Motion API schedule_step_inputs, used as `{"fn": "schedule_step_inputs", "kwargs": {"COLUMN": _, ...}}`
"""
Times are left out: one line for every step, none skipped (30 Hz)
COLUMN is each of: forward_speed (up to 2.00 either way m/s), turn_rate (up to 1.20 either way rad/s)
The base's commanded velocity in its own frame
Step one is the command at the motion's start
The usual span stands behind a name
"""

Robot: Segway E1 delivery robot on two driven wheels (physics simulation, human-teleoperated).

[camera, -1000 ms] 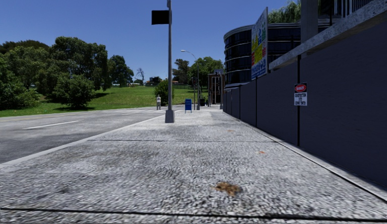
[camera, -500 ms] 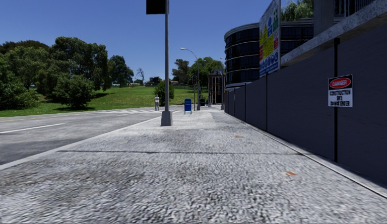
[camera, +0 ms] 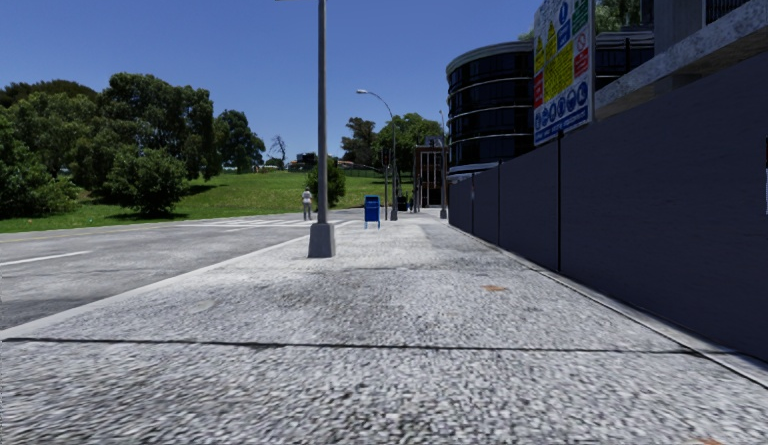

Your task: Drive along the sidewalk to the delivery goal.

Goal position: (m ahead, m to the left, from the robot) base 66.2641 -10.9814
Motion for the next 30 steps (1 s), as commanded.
{"fn": "schedule_step_inputs", "kwargs": {"forward_speed": 1.88, "turn_rate": 0.0}}
{"fn": "schedule_step_inputs", "kwargs": {"forward_speed": 1.88, "turn_rate": 0.0}}
{"fn": "schedule_step_inputs", "kwargs": {"forward_speed": 1.88, "turn_rate": 0.0}}
{"fn": "schedule_step_inputs", "kwargs": {"forward_speed": 1.88, "turn_rate": 0.0}}
{"fn": "schedule_step_inputs", "kwargs": {"forward_speed": 1.88, "turn_rate": 0.0}}
{"fn": "schedule_step_inputs", "kwargs": {"forward_speed": 1.88, "turn_rate": 0.0}}
{"fn": "schedule_step_inputs", "kwargs": {"forward_speed": 1.88, "turn_rate": 0.0}}
{"fn": "schedule_step_inputs", "kwargs": {"forward_speed": 1.89, "turn_rate": 0.0}}
{"fn": "schedule_step_inputs", "kwargs": {"forward_speed": 1.89, "turn_rate": 0.0}}
{"fn": "schedule_step_inputs", "kwargs": {"forward_speed": 1.89, "turn_rate": 0.0}}
{"fn": "schedule_step_inputs", "kwargs": {"forward_speed": 1.89, "turn_rate": 0.0}}
{"fn": "schedule_step_inputs", "kwargs": {"forward_speed": 1.89, "turn_rate": 0.0}}
{"fn": "schedule_step_inputs", "kwargs": {"forward_speed": 1.89, "turn_rate": 0.0}}
{"fn": "schedule_step_inputs", "kwargs": {"forward_speed": 1.89, "turn_rate": 0.0}}
{"fn": "schedule_step_inputs", "kwargs": {"forward_speed": 1.89, "turn_rate": 0.0}}
{"fn": "schedule_step_inputs", "kwargs": {"forward_speed": 1.89, "turn_rate": 0.0}}
{"fn": "schedule_step_inputs", "kwargs": {"forward_speed": 1.89, "turn_rate": 0.0}}
{"fn": "schedule_step_inputs", "kwargs": {"forward_speed": 1.89, "turn_rate": 0.0}}
{"fn": "schedule_step_inputs", "kwargs": {"forward_speed": 1.89, "turn_rate": 0.0}}
{"fn": "schedule_step_inputs", "kwargs": {"forward_speed": 1.89, "turn_rate": -0.05}}
{"fn": "schedule_step_inputs", "kwargs": {"forward_speed": 1.89, "turn_rate": -0.05}}
{"fn": "schedule_step_inputs", "kwargs": {"forward_speed": 1.89, "turn_rate": -0.05}}
{"fn": "schedule_step_inputs", "kwargs": {"forward_speed": 1.89, "turn_rate": 0.0}}
{"fn": "schedule_step_inputs", "kwargs": {"forward_speed": 1.89, "turn_rate": 0.0}}
{"fn": "schedule_step_inputs", "kwargs": {"forward_speed": 1.89, "turn_rate": 0.0}}
{"fn": "schedule_step_inputs", "kwargs": {"forward_speed": 1.89, "turn_rate": 0.0}}
{"fn": "schedule_step_inputs", "kwargs": {"forward_speed": 1.89, "turn_rate": 0.0}}
{"fn": "schedule_step_inputs", "kwargs": {"forward_speed": 1.89, "turn_rate": 0.0}}
{"fn": "schedule_step_inputs", "kwargs": {"forward_speed": 1.89, "turn_rate": 0.0}}
{"fn": "schedule_step_inputs", "kwargs": {"forward_speed": 1.89, "turn_rate": 0.0}}
